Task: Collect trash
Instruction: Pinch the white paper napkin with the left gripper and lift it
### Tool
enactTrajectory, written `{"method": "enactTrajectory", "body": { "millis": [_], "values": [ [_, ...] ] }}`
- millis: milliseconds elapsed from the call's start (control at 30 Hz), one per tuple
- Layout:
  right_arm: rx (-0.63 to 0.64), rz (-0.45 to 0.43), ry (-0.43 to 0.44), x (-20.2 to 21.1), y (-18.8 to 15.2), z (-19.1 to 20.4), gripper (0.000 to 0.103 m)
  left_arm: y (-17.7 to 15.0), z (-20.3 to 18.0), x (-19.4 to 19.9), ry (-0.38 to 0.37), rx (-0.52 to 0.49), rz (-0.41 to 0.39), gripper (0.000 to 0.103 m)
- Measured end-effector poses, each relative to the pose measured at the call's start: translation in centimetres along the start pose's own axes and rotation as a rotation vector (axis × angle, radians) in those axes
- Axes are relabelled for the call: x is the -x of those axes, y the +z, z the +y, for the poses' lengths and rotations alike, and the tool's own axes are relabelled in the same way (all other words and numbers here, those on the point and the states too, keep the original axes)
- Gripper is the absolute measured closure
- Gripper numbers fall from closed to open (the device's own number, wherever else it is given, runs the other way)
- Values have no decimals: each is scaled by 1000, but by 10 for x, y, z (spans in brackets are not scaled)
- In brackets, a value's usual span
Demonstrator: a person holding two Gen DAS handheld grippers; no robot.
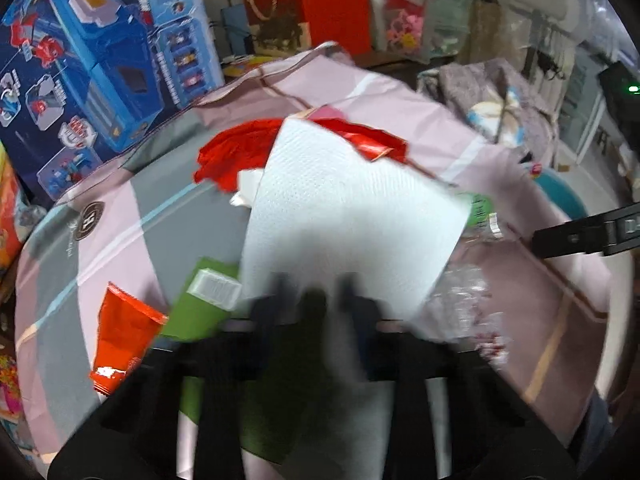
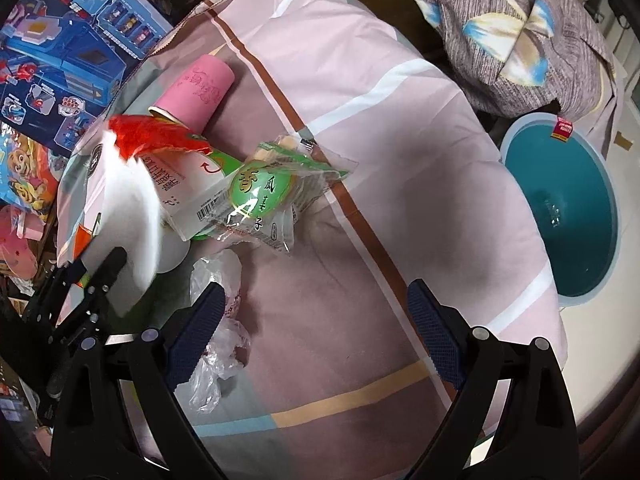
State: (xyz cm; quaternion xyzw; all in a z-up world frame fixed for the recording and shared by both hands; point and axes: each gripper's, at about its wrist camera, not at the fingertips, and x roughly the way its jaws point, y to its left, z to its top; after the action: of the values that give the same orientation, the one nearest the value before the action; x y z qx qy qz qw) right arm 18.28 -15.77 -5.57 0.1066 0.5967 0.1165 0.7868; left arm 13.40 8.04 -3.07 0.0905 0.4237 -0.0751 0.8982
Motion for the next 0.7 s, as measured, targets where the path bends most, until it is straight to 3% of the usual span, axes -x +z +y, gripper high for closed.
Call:
{"method": "enactTrajectory", "body": {
  "millis": [300,500,700],
  "values": [
    [30,-44,15,18,4,14,15,-1,24,22,-138,167,3,101],
    [84,-65,34,21,22,44,15,1,59,46,-106,237,-56,101],
    [148,-66,52,10,48,89,15,-1,108,42,-89,361,-70,101]
  ]
}}
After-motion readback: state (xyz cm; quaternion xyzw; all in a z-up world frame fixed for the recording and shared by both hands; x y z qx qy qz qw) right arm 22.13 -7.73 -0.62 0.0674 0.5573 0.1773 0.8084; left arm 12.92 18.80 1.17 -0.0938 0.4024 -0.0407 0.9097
